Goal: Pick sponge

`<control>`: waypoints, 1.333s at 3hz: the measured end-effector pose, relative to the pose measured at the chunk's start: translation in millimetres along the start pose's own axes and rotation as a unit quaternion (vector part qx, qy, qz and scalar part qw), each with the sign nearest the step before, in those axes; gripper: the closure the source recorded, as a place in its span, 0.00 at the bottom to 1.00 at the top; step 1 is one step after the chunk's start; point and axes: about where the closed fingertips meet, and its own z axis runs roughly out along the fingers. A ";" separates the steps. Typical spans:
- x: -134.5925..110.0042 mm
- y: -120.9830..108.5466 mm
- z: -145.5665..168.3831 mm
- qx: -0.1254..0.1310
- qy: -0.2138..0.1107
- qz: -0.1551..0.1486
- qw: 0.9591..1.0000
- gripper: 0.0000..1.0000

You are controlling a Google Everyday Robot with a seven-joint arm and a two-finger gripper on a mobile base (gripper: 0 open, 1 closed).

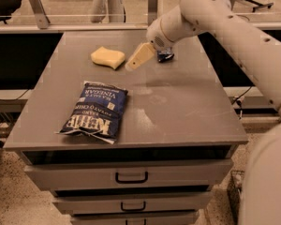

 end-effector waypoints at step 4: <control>-22.9 0.2 112.7 -0.054 -0.043 0.118 0.991 0.19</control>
Offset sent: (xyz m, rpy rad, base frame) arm 0.0840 0.0726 -0.0385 0.2310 0.0818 -0.0891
